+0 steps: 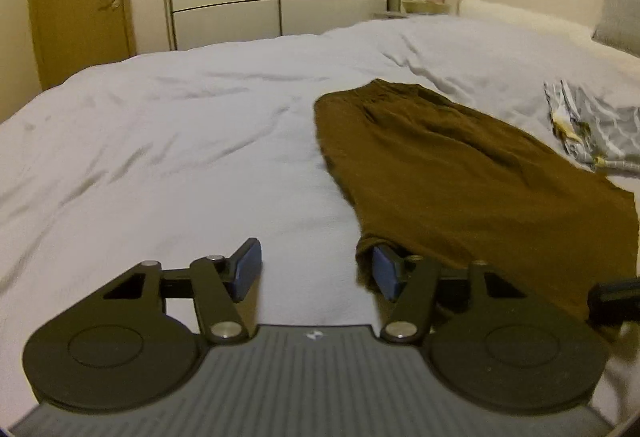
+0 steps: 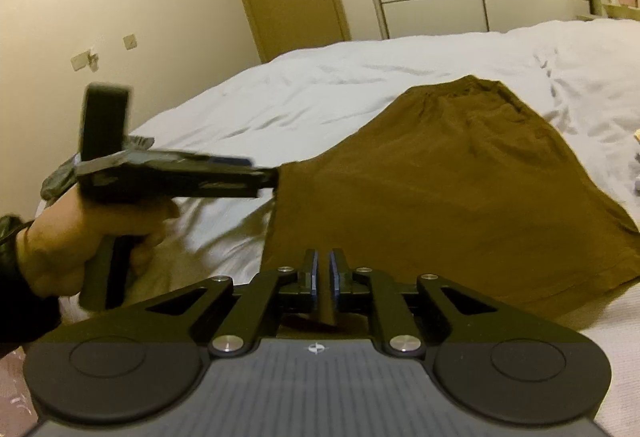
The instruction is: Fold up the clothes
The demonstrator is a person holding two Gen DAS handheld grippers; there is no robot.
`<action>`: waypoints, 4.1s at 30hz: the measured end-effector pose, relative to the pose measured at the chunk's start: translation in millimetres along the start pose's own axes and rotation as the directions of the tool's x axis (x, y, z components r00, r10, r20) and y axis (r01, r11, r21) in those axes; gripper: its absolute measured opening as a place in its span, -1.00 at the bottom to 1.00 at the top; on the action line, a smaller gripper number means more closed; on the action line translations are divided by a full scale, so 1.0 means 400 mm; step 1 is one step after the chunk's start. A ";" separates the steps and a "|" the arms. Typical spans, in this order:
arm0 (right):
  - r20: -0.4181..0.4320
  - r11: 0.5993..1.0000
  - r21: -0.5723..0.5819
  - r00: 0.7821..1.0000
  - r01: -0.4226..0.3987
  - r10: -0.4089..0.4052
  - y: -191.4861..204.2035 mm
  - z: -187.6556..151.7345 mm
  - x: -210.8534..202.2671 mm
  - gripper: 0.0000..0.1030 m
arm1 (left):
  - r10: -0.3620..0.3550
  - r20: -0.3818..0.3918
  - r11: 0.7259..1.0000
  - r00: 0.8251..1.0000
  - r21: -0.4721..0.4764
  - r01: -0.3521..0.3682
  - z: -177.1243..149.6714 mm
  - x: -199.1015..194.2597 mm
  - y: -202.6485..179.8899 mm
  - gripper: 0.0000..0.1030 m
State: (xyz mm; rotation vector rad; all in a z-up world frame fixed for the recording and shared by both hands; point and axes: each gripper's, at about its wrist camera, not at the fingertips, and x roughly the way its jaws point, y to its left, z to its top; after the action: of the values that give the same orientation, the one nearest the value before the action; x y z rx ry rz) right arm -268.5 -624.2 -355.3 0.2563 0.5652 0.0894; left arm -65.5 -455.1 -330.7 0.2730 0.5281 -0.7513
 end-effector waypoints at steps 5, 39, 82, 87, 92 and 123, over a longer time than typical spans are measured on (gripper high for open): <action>0.005 1.000 0.003 1.000 -0.015 0.015 0.003 0.019 0.014 -0.63 | 0.031 -0.003 0.998 1.000 -0.049 -0.031 -0.016 -0.025 0.042 0.02; 0.006 0.871 -0.427 0.964 0.244 -0.268 -0.081 -0.065 -0.148 0.31 | -0.257 0.121 0.354 0.959 0.935 -0.023 -0.163 -0.126 -0.331 -0.89; 0.058 0.384 -0.891 0.899 0.243 -0.435 0.148 -0.218 -0.385 -0.98 | -0.415 0.057 0.657 0.908 0.709 0.256 -0.211 -0.597 -0.184 -0.96; -0.026 0.405 -0.899 0.903 0.166 -0.428 0.193 -0.238 -0.434 -0.97 | -0.436 0.009 0.645 0.900 0.701 0.305 -0.234 -0.653 -0.182 -0.96; -0.047 0.413 -0.901 0.916 0.134 -0.399 0.187 -0.179 -0.433 -0.97 | -0.423 0.052 0.697 0.905 0.656 0.289 -0.174 -0.626 -0.159 -0.95; -0.161 0.992 0.125 0.987 -0.005 0.025 -0.467 0.255 0.055 -0.39 | -0.482 -0.129 0.842 0.866 -0.339 0.419 0.049 0.108 0.173 -0.91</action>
State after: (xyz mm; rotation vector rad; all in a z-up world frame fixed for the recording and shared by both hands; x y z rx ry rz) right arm -192.2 -822.9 -333.0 0.3773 0.7325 0.0901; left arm 16.8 -439.4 -334.7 -0.0685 0.9191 -1.0954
